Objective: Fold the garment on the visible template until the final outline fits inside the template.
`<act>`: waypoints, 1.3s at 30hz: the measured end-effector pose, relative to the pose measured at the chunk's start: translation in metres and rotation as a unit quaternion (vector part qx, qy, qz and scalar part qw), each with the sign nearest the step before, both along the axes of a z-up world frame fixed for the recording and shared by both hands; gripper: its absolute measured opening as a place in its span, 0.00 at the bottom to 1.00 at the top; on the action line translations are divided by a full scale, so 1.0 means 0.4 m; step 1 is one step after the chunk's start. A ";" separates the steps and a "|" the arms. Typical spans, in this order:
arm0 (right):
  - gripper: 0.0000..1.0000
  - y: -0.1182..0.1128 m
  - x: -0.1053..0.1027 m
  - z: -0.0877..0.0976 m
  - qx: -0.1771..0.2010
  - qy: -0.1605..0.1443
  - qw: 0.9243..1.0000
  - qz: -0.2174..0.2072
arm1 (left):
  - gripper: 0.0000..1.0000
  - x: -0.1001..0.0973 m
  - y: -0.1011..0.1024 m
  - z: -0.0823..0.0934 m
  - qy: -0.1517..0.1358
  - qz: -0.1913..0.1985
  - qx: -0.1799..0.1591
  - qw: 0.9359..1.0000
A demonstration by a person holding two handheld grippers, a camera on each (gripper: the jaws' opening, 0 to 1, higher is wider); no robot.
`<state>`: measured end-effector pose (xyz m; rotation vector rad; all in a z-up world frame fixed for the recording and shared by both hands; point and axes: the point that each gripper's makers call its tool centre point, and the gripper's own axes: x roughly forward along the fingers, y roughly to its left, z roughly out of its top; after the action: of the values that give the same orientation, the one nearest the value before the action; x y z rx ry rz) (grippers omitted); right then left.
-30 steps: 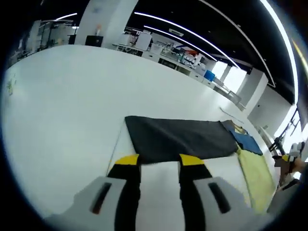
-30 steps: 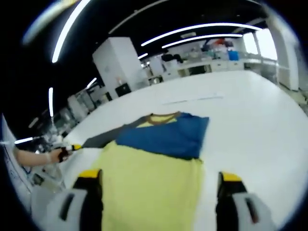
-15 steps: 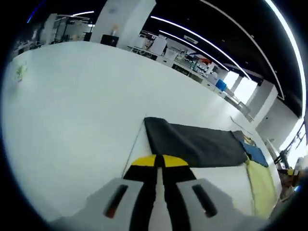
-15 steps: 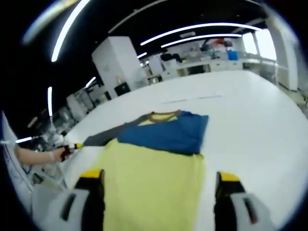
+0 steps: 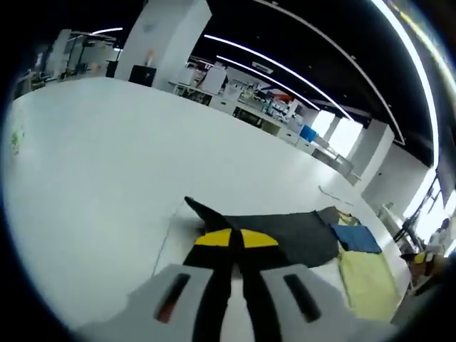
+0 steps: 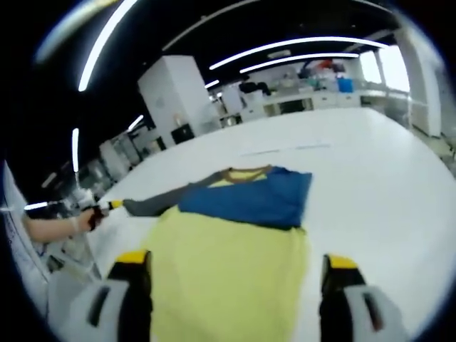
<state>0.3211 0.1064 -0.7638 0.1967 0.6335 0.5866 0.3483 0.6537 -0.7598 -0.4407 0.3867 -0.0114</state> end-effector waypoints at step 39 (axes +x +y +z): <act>0.99 -0.157 0.023 -0.018 0.072 -0.009 0.995 0.075 | 0.00 0.273 -0.683 0.111 -0.043 -0.165 0.002 0.985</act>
<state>0.3305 0.0436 -0.7710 0.2803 0.5930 0.7797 0.4575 0.3806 -0.7154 -0.3660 0.3719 -0.3504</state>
